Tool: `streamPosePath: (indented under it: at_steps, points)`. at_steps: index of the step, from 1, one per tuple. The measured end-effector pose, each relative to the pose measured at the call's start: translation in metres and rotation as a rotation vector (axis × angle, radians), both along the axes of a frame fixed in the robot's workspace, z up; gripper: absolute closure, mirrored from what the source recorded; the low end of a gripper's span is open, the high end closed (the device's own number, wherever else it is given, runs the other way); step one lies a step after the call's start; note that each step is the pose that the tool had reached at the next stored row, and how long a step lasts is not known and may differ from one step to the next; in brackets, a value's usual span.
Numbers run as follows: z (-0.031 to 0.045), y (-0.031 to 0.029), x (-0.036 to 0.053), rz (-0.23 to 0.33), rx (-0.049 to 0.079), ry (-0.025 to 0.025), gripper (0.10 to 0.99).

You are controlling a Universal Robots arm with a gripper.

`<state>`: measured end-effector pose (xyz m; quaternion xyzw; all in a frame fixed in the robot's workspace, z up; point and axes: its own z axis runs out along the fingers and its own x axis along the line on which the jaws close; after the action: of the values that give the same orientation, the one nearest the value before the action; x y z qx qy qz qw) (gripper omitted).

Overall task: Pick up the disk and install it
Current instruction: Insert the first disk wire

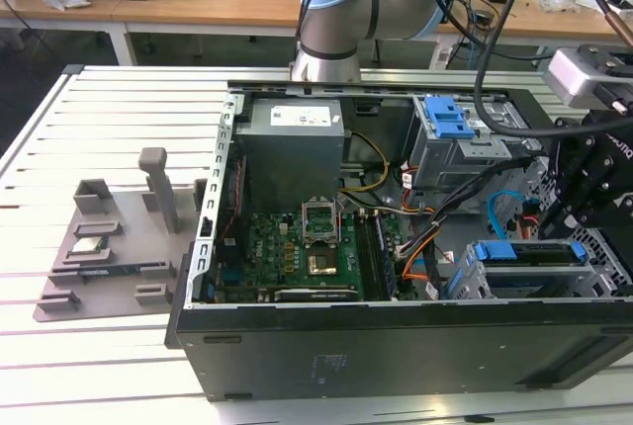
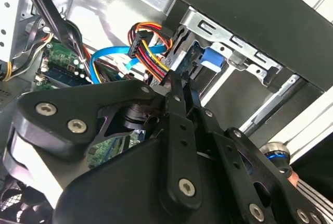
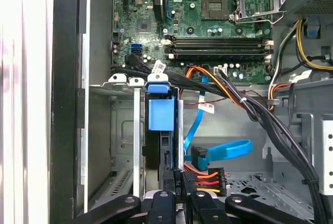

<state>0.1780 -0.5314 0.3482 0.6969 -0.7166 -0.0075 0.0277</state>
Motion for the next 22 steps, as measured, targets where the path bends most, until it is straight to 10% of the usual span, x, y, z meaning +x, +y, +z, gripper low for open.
streamPosePath:
  at_steps: [22]
  points:
    - [-0.0119,-0.0043,0.0056,0.0,0.0,0.0,0.898]
